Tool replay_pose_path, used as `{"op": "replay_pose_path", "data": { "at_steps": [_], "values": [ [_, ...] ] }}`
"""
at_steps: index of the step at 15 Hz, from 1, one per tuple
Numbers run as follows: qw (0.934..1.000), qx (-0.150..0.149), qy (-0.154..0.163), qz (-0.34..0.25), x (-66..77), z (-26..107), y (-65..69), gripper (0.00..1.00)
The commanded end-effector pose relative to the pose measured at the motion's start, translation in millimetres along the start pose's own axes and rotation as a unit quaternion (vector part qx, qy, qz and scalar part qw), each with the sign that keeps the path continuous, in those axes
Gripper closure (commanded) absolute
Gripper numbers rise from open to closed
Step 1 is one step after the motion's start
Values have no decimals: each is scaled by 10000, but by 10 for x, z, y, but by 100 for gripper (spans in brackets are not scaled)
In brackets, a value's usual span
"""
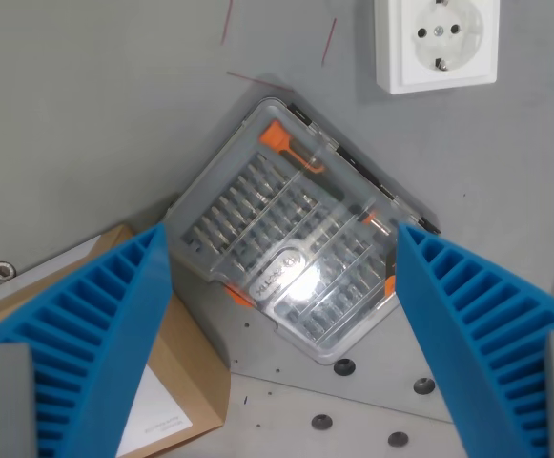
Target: Move above the white socket
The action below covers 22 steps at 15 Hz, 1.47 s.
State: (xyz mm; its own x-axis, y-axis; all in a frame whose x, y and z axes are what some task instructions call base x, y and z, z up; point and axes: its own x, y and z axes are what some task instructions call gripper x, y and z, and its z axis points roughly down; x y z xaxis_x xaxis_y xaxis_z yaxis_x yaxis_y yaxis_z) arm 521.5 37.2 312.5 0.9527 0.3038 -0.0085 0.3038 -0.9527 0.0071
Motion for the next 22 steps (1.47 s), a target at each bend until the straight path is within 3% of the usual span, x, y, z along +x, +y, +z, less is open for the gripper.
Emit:
{"op": "replay_pose_path", "data": {
  "at_steps": [1, 13, 22],
  "values": [
    [9999, -33, 106, -122, 33, 37, 59, 0],
    [9995, -73, 62, -294, 162, 302, 254, 0],
    [9991, -71, -21, -413, 298, 598, 457, 0]
  ]
}}
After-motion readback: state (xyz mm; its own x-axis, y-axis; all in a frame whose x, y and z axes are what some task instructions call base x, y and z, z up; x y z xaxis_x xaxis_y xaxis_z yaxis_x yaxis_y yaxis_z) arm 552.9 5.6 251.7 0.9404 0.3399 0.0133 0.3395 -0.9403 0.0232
